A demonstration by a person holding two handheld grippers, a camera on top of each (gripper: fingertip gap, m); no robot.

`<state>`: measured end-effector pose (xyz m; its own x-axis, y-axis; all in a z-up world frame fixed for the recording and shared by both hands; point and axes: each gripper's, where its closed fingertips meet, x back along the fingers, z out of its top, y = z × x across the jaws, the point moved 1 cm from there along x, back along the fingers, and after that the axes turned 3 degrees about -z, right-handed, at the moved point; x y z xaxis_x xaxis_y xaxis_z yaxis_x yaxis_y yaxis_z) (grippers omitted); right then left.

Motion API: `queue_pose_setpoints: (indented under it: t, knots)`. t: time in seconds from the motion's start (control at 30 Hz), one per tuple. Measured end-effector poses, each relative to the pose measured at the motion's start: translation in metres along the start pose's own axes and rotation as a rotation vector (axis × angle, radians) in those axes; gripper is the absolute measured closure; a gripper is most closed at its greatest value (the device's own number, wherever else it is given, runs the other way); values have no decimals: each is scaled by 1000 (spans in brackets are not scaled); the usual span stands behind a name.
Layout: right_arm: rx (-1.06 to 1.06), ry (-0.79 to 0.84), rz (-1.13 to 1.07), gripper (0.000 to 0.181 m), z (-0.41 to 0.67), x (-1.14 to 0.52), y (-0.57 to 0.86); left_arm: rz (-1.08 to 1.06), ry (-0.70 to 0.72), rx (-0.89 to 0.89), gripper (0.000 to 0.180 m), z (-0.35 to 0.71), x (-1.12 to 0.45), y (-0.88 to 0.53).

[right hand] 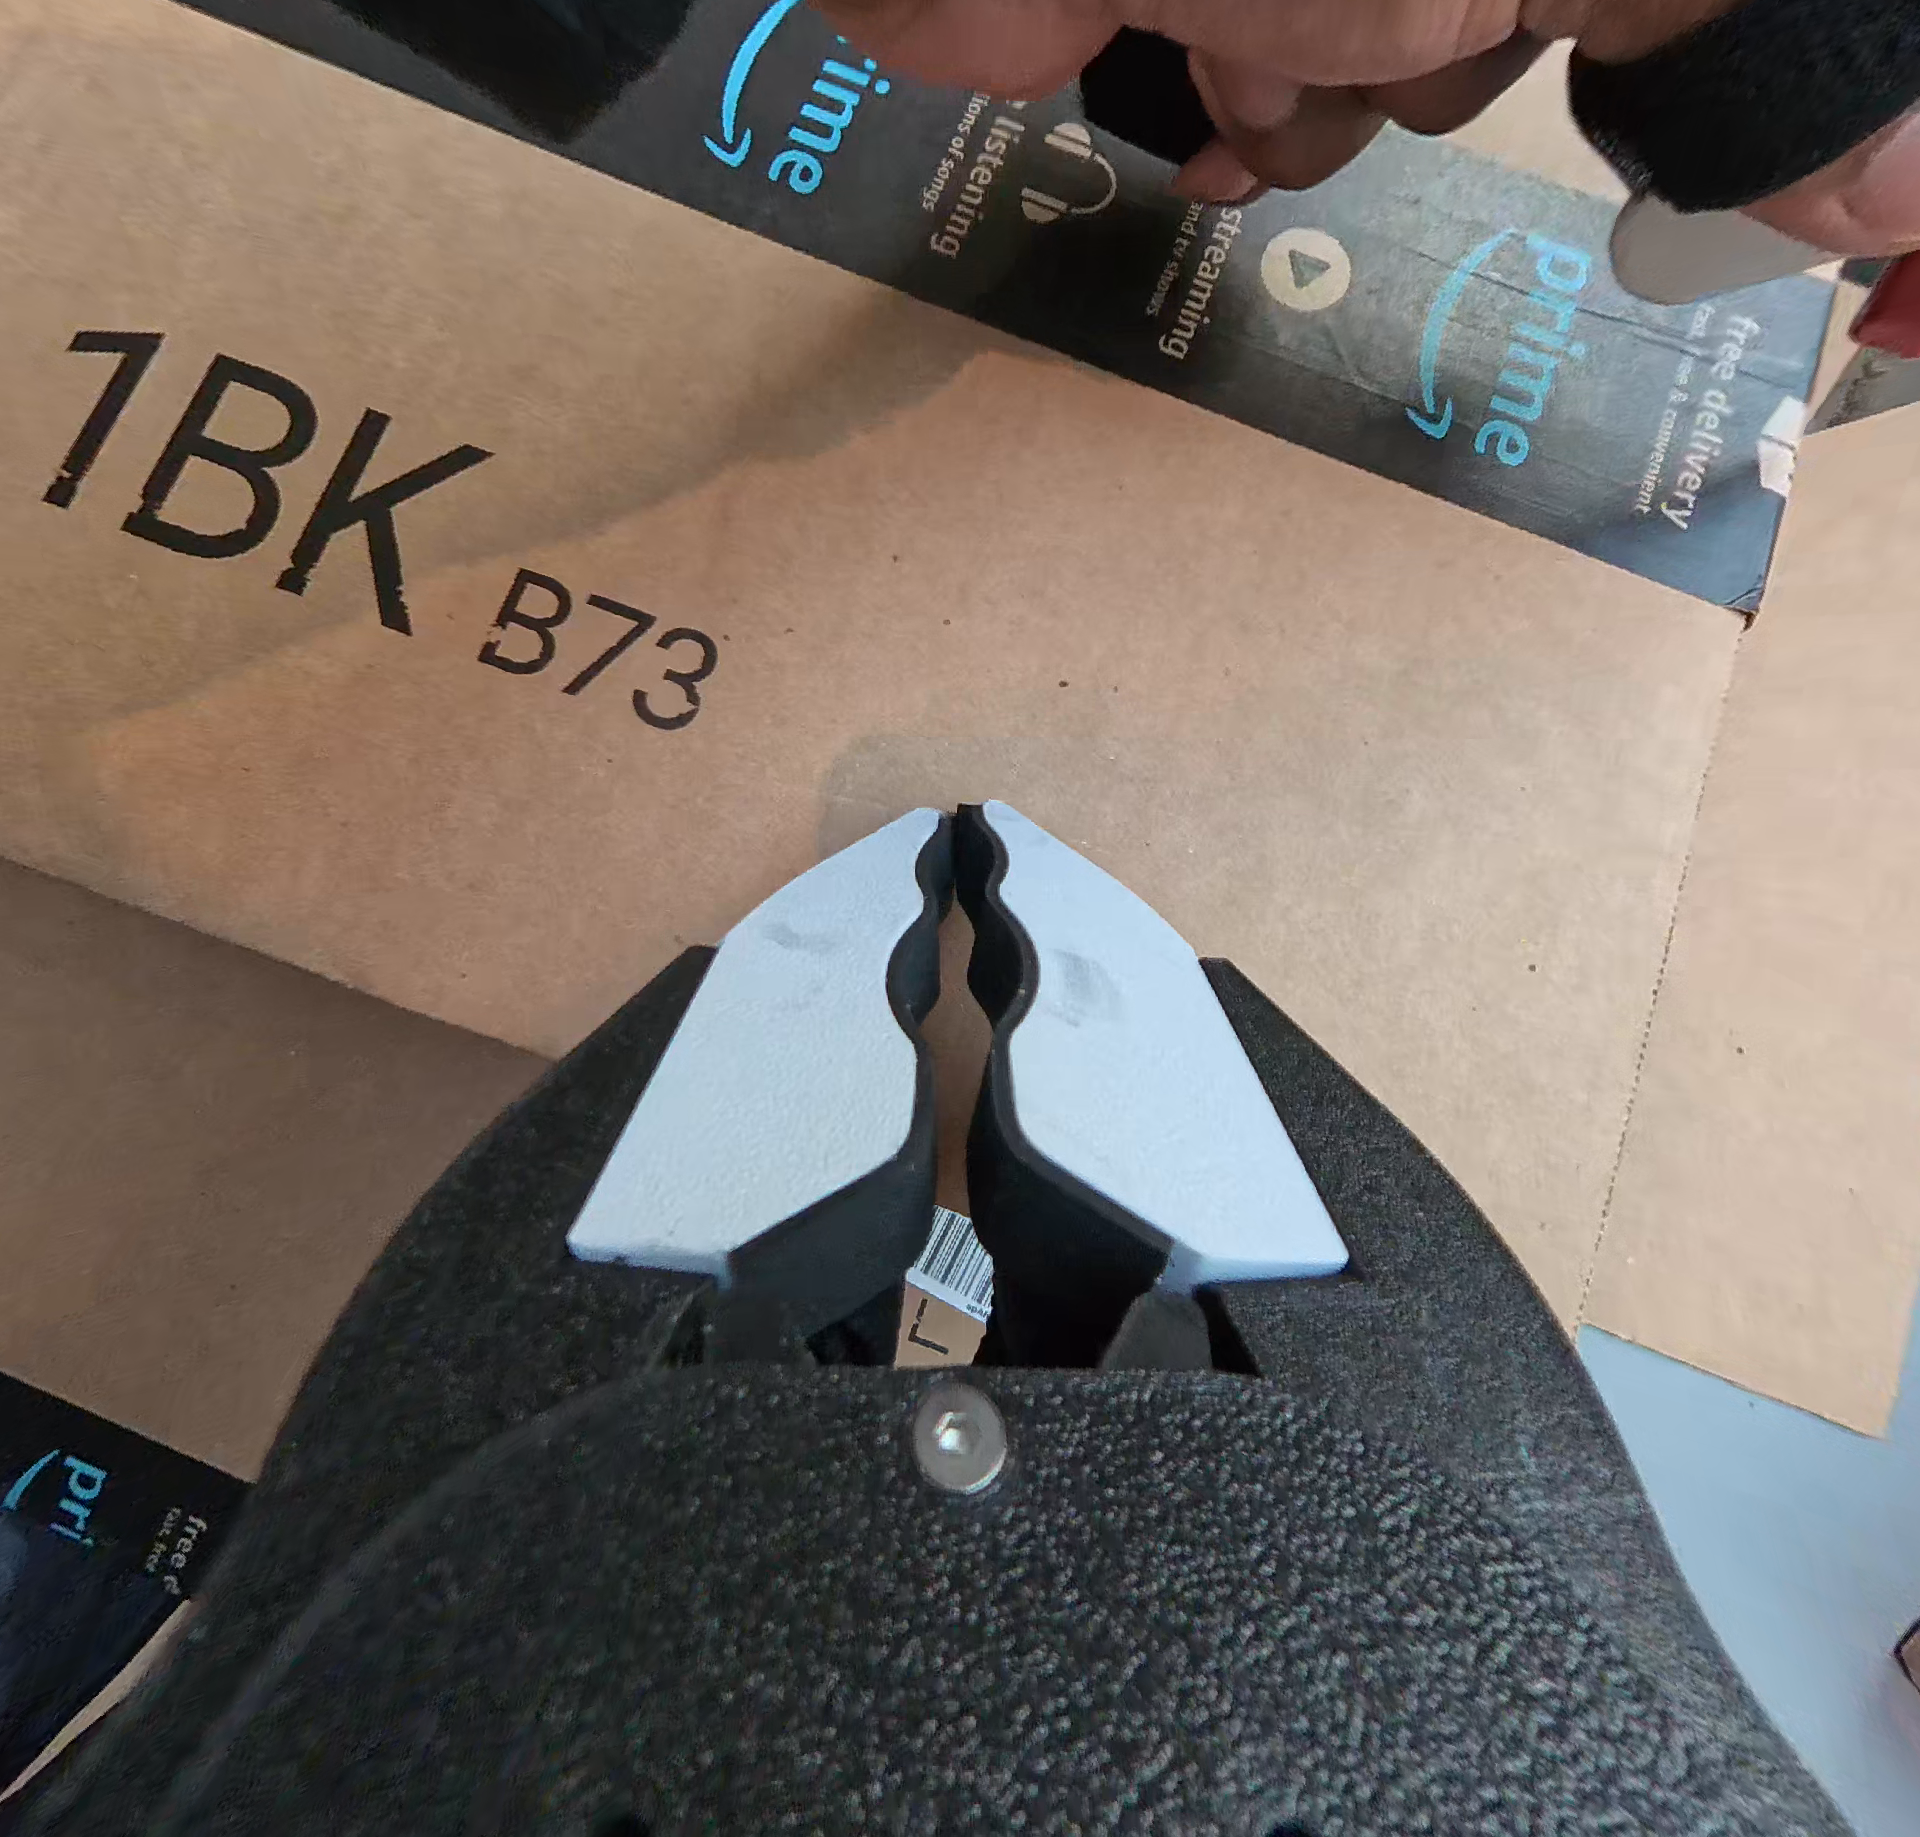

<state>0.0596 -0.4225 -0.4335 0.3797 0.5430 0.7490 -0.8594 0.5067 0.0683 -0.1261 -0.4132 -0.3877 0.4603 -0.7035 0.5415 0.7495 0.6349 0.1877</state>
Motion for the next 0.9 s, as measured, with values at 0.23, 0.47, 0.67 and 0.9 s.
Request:
queue_pose_setpoints:
  t: [0.23, 0.47, 0.67, 0.9]
  knots:
    - [7, -18, -19, 180, 0, 0, -1, -10, -45, -31, 169, -5, -3, 4]
    - [-77, -20, 2, 180, -1, 1, -2, -7, -76, -71, 168, -14, 9, 4]
    - [-117, -25, 0, 179, 0, 1, -2, -1, -90, -85, 168, -28, 26, 4]
    - [-128, -43, 0, 180, 0, 2, -2, 21, -104, -62, 168, -43, 48, 1]
